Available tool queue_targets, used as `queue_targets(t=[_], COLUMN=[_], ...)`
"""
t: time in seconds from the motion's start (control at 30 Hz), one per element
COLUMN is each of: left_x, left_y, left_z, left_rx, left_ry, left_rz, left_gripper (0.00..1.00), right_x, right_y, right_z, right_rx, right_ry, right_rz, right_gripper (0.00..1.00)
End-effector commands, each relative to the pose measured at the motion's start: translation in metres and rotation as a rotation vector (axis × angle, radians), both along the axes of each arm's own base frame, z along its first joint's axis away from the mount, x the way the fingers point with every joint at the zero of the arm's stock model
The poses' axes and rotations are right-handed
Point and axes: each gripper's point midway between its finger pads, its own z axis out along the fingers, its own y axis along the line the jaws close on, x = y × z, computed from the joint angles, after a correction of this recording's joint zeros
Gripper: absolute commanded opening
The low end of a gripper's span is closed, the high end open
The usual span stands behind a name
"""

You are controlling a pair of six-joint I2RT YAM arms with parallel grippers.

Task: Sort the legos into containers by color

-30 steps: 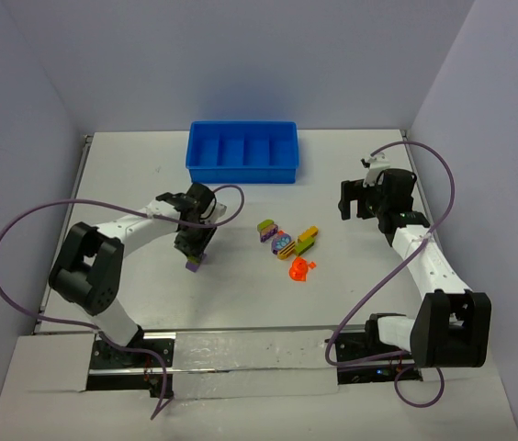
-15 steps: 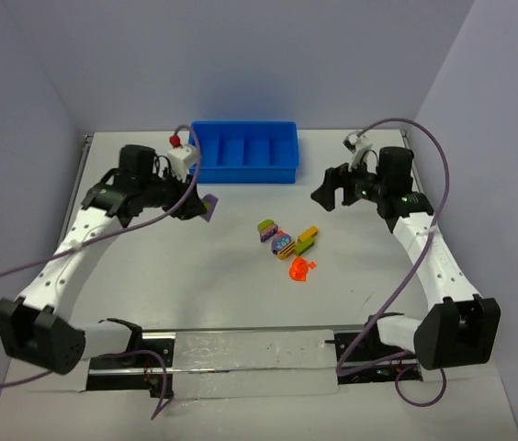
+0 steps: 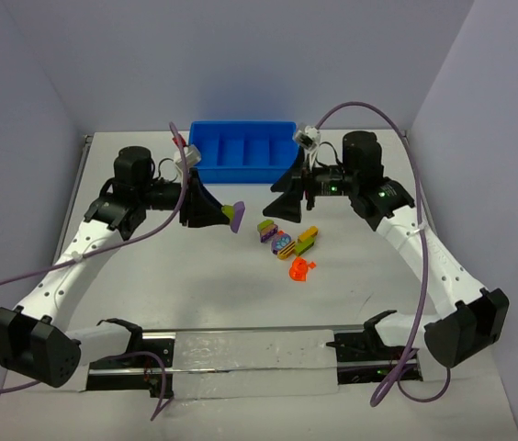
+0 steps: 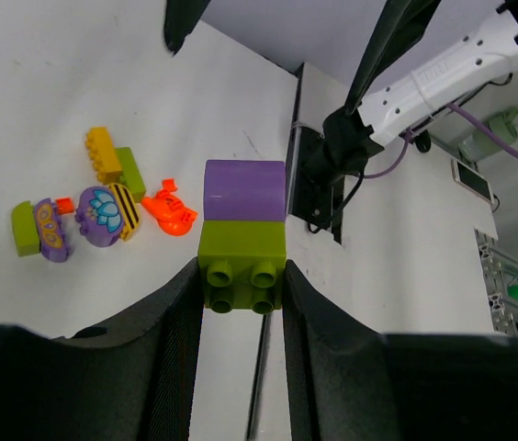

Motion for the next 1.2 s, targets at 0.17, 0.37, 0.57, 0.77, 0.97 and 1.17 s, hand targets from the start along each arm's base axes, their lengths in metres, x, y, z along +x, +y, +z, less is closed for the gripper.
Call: queue_targets(t=[0.17, 0.37, 0.57, 0.77, 0.97, 1.17], left_x=[-0.020, -0.021, -0.023, -0.023, -0.021, -0.018], left_y=[-0.011, -0.013, -0.014, -0.015, -0.016, -0.017], left_z=[0.018, 0.017, 0.015, 0.016, 0.011, 0.004], left_rx=[-0.053, -0.056, -0.055, -0.061, -0.050, -0.040], left_ry=[-0.073, -0.066, -0.058, -0.053, -0.044, -0.021], left_rz=[-0.098, -0.108, -0.123, -0.129, -0.128, -0.124], left_gripper=[0.00, 0.00, 0.00, 0.00, 0.00, 0.00], right_x=[-0.017, -0.023, -0.028, -0.030, -0.034, -0.041], right_y=[0.037, 0.049, 0.055, 0.060, 0.062, 0.061], right_z=[0.008, 0.004, 0.003, -0.002, -0.001, 0.003], right_rx=[-0.005, -0.019, -0.017, -0.022, -0.015, -0.007], right_ry=[0.021, 0.026, 0.039, 0.058, 0.063, 0.074], right_rz=[0.136, 0.177, 0.223, 0.251, 0.288, 0.331], right_gripper=[0.99, 0.90, 0.81, 0.71, 0.49, 0.00])
